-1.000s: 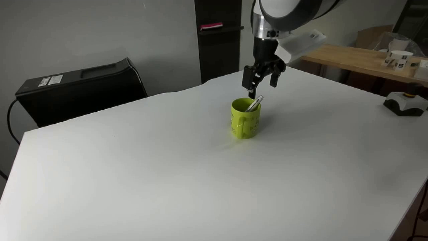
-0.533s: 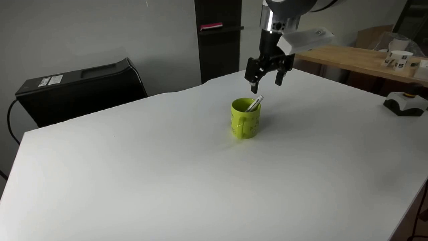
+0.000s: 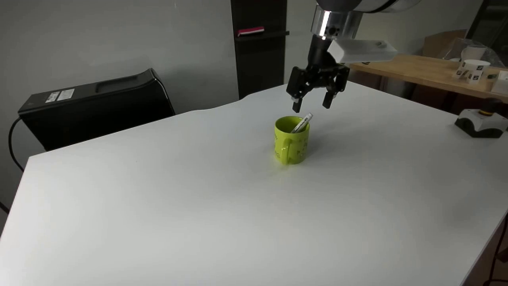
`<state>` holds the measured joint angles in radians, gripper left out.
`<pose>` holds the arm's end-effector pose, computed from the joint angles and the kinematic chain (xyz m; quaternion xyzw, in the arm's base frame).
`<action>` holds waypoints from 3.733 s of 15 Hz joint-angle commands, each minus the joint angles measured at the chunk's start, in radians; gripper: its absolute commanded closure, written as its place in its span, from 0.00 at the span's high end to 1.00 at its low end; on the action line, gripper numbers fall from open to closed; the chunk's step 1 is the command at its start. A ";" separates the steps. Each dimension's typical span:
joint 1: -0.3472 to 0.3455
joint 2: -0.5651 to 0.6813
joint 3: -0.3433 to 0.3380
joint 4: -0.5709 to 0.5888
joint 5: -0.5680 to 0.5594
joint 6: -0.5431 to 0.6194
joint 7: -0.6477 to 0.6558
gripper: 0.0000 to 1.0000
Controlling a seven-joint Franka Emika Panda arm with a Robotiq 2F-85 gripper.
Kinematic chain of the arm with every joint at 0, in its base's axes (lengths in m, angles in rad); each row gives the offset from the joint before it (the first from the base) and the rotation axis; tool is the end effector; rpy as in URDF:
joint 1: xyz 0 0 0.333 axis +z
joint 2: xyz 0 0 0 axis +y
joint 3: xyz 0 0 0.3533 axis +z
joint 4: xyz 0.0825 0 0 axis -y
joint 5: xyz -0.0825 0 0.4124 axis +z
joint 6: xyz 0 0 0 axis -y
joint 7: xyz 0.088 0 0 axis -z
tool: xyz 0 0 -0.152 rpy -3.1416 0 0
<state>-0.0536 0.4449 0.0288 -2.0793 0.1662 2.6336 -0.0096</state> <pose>0.6364 -0.0162 0.1865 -0.9941 0.0795 -0.0551 0.0494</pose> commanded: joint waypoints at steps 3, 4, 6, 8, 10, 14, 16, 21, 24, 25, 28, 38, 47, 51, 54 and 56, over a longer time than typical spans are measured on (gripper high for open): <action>-0.030 -0.025 0.035 -0.028 0.062 -0.006 -0.037 1.00; -0.031 -0.027 0.036 -0.033 0.066 -0.006 -0.040 1.00; -0.032 -0.032 0.037 -0.041 0.076 -0.005 -0.044 1.00; -0.033 -0.040 0.037 -0.052 0.080 -0.003 -0.043 1.00; -0.035 -0.046 0.037 -0.061 0.084 -0.002 -0.042 1.00; -0.035 -0.053 0.034 -0.073 0.090 -0.001 -0.041 0.99; -0.033 -0.054 0.031 -0.076 0.087 -0.001 -0.038 0.74; -0.033 -0.064 0.033 -0.091 0.087 0.012 -0.045 0.41; -0.033 -0.064 0.036 -0.095 0.086 0.022 -0.051 0.21; -0.033 -0.066 0.039 -0.098 0.086 0.025 -0.055 0.15; -0.031 -0.071 0.042 -0.103 0.083 0.036 -0.063 0.02; 0.039 -0.114 -0.008 -0.066 -0.070 0.073 -0.010 0.04; 0.073 -0.152 -0.013 -0.005 -0.142 0.042 0.006 0.04; 0.080 -0.156 -0.002 0.029 -0.142 0.030 -0.005 0.04; 0.061 -0.147 0.041 0.062 -0.080 -0.001 -0.061 0.04; 0.052 -0.131 0.068 0.089 -0.031 -0.026 -0.094 0.04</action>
<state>0.0173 0.2988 0.0572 -2.0436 0.0726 2.6626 -0.0600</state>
